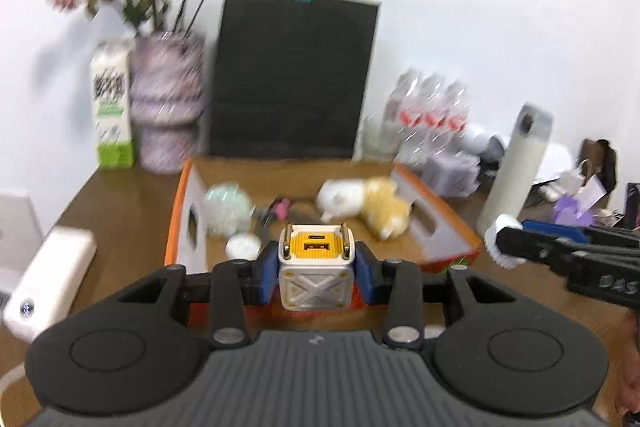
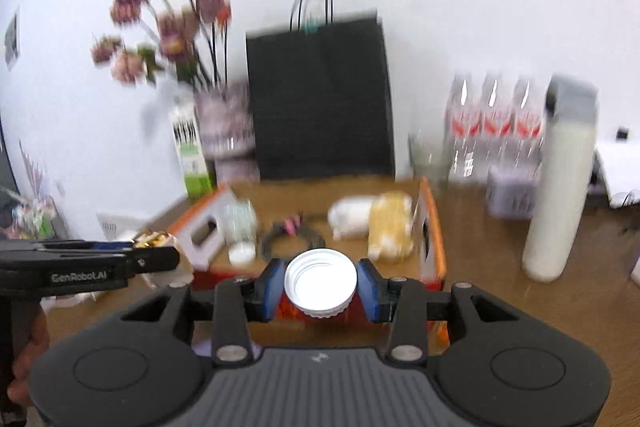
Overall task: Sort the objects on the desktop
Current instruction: 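Grasp the small white cube charger with left tool while right tool grasps a white round cap, then drop the cube and cap into the orange box, opening both tools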
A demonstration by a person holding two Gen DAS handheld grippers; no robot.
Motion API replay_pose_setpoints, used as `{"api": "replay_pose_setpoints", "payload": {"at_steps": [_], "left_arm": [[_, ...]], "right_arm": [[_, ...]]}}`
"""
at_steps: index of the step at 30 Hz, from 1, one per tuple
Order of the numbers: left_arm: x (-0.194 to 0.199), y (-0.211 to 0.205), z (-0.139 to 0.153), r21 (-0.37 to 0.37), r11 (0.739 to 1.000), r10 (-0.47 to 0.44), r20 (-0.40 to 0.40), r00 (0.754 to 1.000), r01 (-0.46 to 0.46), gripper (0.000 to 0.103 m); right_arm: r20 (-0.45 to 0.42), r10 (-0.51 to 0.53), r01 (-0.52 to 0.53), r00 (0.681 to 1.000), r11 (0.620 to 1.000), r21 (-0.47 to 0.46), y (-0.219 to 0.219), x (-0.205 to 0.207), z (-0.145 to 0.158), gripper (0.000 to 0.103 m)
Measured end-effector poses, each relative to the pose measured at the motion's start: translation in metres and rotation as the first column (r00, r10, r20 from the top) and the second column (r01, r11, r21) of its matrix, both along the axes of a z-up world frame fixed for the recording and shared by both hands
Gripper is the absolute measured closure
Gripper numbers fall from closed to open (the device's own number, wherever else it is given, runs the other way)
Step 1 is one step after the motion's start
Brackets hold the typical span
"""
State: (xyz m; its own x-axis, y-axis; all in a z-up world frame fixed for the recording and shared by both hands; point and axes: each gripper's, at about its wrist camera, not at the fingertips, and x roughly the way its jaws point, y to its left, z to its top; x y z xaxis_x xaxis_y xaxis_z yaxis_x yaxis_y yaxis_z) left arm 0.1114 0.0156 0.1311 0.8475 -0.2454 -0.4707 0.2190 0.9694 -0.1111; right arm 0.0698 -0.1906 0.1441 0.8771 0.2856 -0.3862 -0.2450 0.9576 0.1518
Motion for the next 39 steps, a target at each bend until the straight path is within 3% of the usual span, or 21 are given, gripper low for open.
{"api": "replay_pose_setpoints", "payload": {"at_steps": [5, 9, 13, 16, 21, 23, 24, 27, 31, 33, 34, 36, 39], "left_arm": [[0.037, -0.010, 0.026, 0.044, 0.999, -0.030, -0.005, 1.000, 0.030, 0.064], [0.093, -0.003, 0.018, 0.046, 0.998, -0.044, -0.142, 0.989, 0.051, 0.064], [0.149, 0.007, -0.014, 0.103, 0.992, -0.030, -0.364, 0.931, 0.072, 0.064], [0.174, 0.011, -0.042, 0.165, 0.981, -0.013, -0.479, 0.877, 0.105, 0.064], [0.208, 0.007, -0.081, 0.222, 0.966, 0.025, -0.583, 0.812, 0.130, 0.063], [0.216, 0.006, -0.090, 0.222, 0.965, 0.028, -0.607, 0.794, 0.136, 0.060], [0.216, 0.006, -0.090, 0.223, 0.964, 0.020, -0.595, 0.804, 0.141, 0.059], [0.217, 0.009, -0.089, 0.211, 0.968, 0.019, -0.596, 0.803, 0.134, 0.057], [0.214, 0.007, -0.085, 0.220, 0.966, 0.026, -0.598, 0.801, 0.133, 0.050], [0.206, 0.008, -0.074, 0.188, 0.975, 0.006, -0.552, 0.834, 0.117, 0.029], [0.198, 0.010, -0.065, 0.172, 0.980, 0.000, -0.511, 0.860, 0.102, 0.024], [0.181, 0.014, -0.047, 0.164, 0.985, 0.022, -0.436, 0.900, 0.055, 0.022], [0.143, 0.020, -0.023, 0.122, 0.992, 0.034, -0.345, 0.938, 0.009, 0.016]], "right_arm": [[0.044, 0.043, -0.044, 0.998, 0.999, 0.010, -0.001, 0.027, 0.039, 0.064], [-0.066, 0.061, -0.061, 0.996, 0.998, 0.006, 0.004, 0.088, 0.037, 0.064], [-0.226, 0.077, -0.085, 0.971, 0.996, -0.027, 0.018, 0.163, 0.010, 0.064], [-0.335, 0.072, -0.095, 0.939, 0.994, -0.050, 0.026, 0.207, -0.017, 0.064], [-0.515, 0.062, -0.125, 0.855, 0.988, -0.087, 0.047, 0.273, -0.065, 0.064], [-0.540, 0.035, -0.127, 0.841, 0.983, -0.134, 0.055, 0.284, -0.078, 0.064], [-0.547, 0.020, -0.126, 0.837, 0.980, -0.156, 0.061, 0.287, -0.082, 0.064], [-0.553, 0.019, -0.125, 0.833, 0.980, -0.154, 0.063, 0.286, -0.089, 0.060], [-0.491, 0.028, -0.096, 0.871, 0.989, -0.113, 0.053, 0.266, -0.076, 0.049], [-0.426, 0.025, -0.074, 0.904, 0.992, -0.099, 0.046, 0.242, -0.058, 0.045], [-0.389, 0.022, -0.063, 0.921, 0.994, -0.092, 0.042, 0.228, -0.049, 0.042], [-0.307, 0.008, -0.036, 0.952, 0.996, -0.085, 0.030, 0.190, -0.032, 0.026], [-0.220, -0.020, 0.002, 0.975, 0.997, -0.081, 0.014, 0.136, -0.019, 0.022]]}}
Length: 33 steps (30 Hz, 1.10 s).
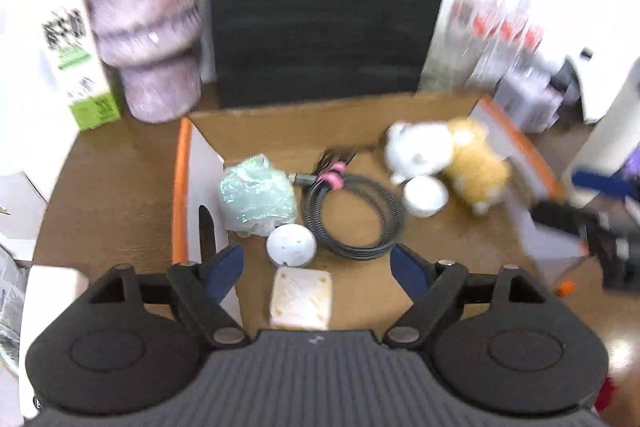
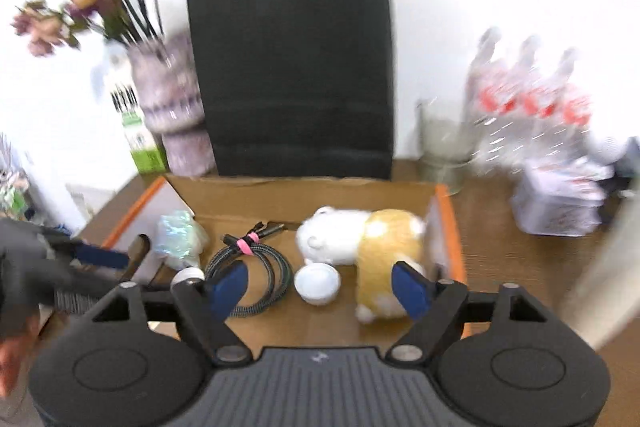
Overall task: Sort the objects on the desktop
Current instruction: 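Move both tools back over the table items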
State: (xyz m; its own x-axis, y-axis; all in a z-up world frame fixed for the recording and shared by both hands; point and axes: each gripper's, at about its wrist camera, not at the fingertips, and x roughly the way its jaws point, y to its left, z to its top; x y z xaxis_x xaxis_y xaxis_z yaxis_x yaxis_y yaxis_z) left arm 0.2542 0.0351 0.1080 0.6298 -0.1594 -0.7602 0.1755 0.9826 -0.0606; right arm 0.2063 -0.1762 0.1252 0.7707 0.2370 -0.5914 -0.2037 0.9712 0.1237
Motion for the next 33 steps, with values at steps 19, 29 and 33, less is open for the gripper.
{"api": "replay_pose_setpoints", "payload": {"at_steps": [19, 29, 33], "left_arm": [[-0.263, -0.031, -0.062, -0.044, 0.987, 0.159, 0.230, 0.960, -0.153, 0.000], [-0.285, -0.013, -0.095, -0.130, 0.976, 0.196, 0.189, 0.962, -0.174, 0.000], [-0.285, -0.015, -0.094, -0.136, 0.975, 0.200, 0.208, 0.957, -0.175, 0.000]], "right_arm": [[0.100, -0.026, 0.027, 0.995, 1.000, -0.010, -0.030, -0.237, -0.083, 0.007], [0.066, -0.057, 0.058, 0.996, 0.998, -0.008, -0.032, -0.240, -0.094, 0.005], [0.042, -0.087, 0.085, 0.995, 0.996, 0.034, -0.041, -0.237, -0.097, 0.005]]}}
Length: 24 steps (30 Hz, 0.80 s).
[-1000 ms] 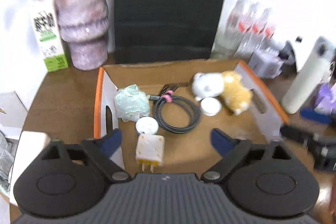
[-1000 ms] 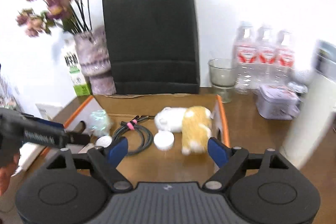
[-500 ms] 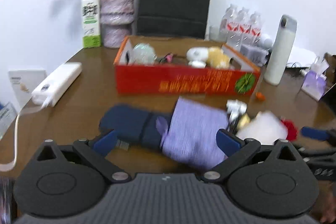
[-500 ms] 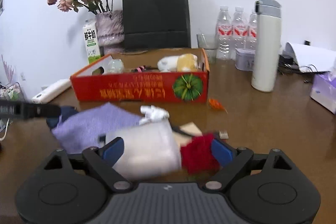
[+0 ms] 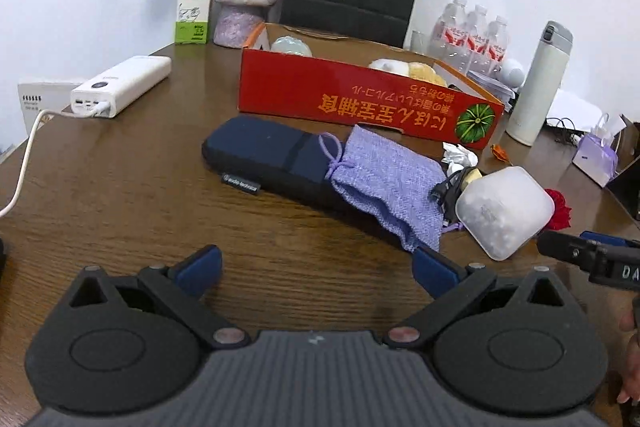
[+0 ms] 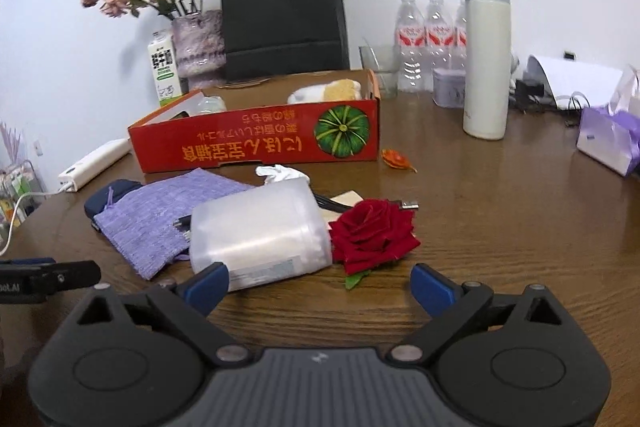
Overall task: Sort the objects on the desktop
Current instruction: 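Grasp the purple cloth pouch with left tool while right tool grasps the white tissue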
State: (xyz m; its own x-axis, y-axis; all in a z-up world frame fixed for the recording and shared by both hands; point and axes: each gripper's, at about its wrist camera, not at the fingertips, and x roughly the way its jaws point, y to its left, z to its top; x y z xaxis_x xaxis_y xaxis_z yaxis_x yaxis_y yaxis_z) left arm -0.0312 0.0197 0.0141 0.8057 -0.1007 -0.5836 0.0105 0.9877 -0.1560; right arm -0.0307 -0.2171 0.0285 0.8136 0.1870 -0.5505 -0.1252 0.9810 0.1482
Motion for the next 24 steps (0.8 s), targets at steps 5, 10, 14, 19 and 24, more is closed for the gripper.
{"api": "replay_pose_setpoints", "payload": {"at_steps": [5, 10, 14, 19, 24], "left_arm": [[0.011, -0.019, 0.025, 0.088, 0.992, -0.100, 0.097, 0.990, 0.092, 0.000], [0.064, -0.041, 0.032, 0.149, 0.968, -0.213, 0.057, 0.975, 0.202, 0.000], [0.091, -0.058, 0.017, 0.254, 0.943, -0.226, 0.018, 0.974, 0.215, 0.002], [0.096, -0.052, 0.010, 0.233, 0.944, -0.243, 0.016, 0.970, 0.233, 0.024], [0.089, -0.063, 0.010, 0.378, 0.901, -0.254, 0.056, 0.966, 0.215, 0.084]], "right_arm": [[0.021, -0.019, 0.020, 1.000, 1.000, -0.024, -0.003, 0.005, 0.012, 0.007], [0.036, 0.036, -0.036, 0.999, 0.999, 0.002, 0.002, 0.049, 0.045, 0.010], [-0.069, 0.091, -0.087, 0.994, 0.995, 0.049, 0.017, 0.113, 0.041, 0.026], [-0.178, 0.104, -0.109, 0.979, 0.994, -0.020, 0.046, 0.159, 0.015, 0.047], [-0.155, 0.123, -0.122, 0.980, 0.992, 0.014, 0.054, 0.153, 0.004, 0.083]]}}
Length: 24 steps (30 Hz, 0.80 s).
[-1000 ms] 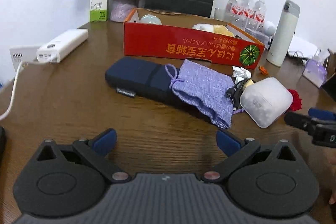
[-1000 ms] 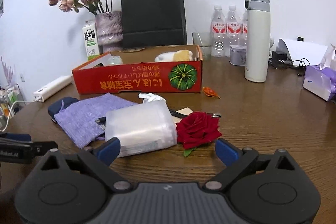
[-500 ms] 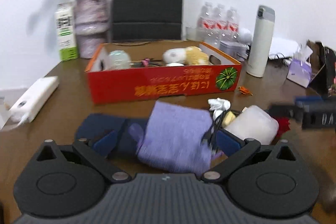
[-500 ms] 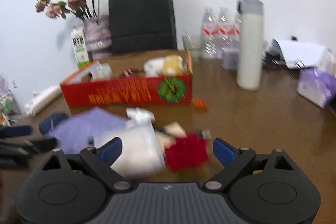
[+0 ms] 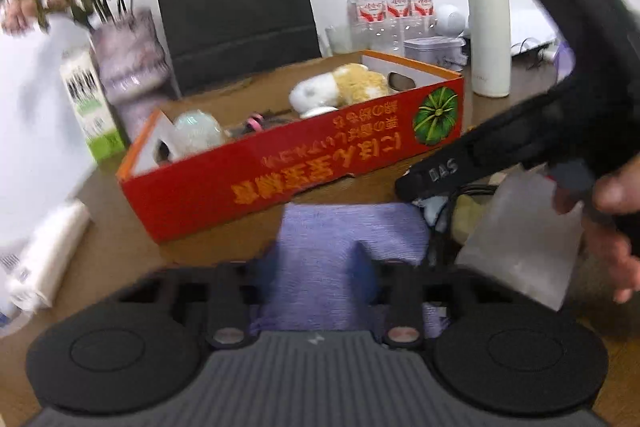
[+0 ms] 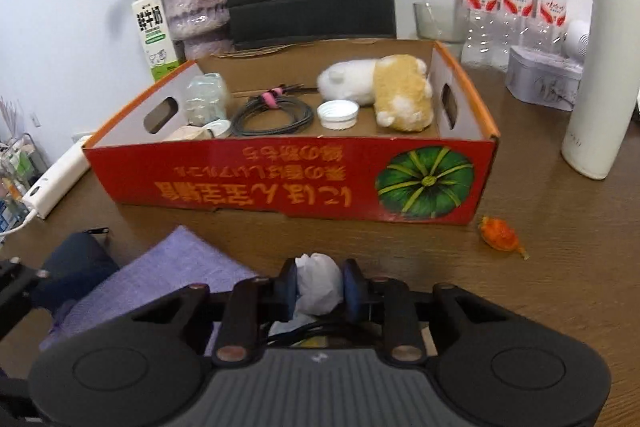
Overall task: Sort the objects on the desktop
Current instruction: 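Grasp the purple cloth pouch with left tool while right tool grasps the white tissue, then lower the pouch and tissue into the orange box and open both tools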
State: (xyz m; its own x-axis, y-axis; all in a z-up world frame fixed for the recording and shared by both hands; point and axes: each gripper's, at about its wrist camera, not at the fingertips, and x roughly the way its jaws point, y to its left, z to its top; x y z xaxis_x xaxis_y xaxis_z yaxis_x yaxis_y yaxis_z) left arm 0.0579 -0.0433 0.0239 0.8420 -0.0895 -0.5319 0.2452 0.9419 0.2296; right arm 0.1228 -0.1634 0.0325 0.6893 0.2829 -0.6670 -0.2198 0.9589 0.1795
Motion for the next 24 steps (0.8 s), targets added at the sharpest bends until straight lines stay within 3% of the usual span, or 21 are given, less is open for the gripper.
{"api": "replay_pose_setpoints", "payload": {"at_steps": [2, 9, 15, 24], "left_arm": [[-0.002, 0.001, 0.006, -0.013, 1.000, 0.002, 0.011, 1.000, -0.002, 0.101], [-0.045, 0.026, 0.055, -0.151, 0.988, 0.042, 0.138, 0.989, -0.021, 0.101], [-0.086, 0.046, 0.105, -0.244, 0.968, 0.123, 0.273, 0.954, -0.055, 0.102], [-0.085, 0.062, 0.141, -0.346, 0.938, 0.106, 0.248, 0.963, -0.014, 0.102]], "right_arm": [[0.050, -0.005, 0.004, 0.999, 1.000, 0.009, -0.002, -0.013, 0.009, 0.083], [0.175, -0.075, 0.066, 0.982, 0.996, 0.056, -0.025, -0.078, 0.043, 0.083], [0.196, -0.077, 0.068, 0.978, 0.996, 0.050, -0.038, -0.130, 0.051, 0.083], [0.232, -0.055, 0.043, 0.971, 0.998, 0.054, -0.045, -0.166, 0.066, 0.083]]}}
